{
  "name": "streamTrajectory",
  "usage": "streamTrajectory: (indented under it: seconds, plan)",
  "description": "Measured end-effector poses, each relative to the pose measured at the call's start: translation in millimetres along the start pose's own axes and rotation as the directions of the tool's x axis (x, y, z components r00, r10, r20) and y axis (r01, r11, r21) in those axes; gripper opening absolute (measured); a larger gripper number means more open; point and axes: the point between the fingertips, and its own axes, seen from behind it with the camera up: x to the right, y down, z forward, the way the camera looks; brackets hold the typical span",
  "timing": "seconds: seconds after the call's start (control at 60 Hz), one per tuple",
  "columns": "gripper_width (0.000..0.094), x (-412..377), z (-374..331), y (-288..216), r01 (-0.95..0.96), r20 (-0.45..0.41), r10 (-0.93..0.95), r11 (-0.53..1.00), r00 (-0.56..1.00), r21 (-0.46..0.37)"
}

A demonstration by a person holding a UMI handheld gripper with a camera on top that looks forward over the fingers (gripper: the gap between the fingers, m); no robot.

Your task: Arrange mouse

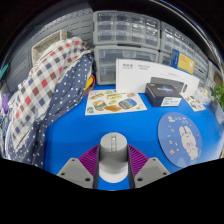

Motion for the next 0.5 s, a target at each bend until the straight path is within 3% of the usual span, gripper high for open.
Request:
streamTrajectory:
  seconds: [0.133, 0.267, 0.367, 0.5]
  plan:
    - [0.0339, -1, -1, 1, 0.016, 0.039, -0.015, 1.0, 0.999, -0.02]
    - [0.0338, -5, -4, -3, 0.006, 0.105, -0.001, 0.999, 0.994, -0.048]
    - [0.0339, -13, -28, -53, 0.031, 0.177, -0.039, 0.999, 0.983, 0.045]
    - [0.0339, 11, -78, -140, 0.075, 0.194, -0.113, 0.978, 0.974, 0.195]
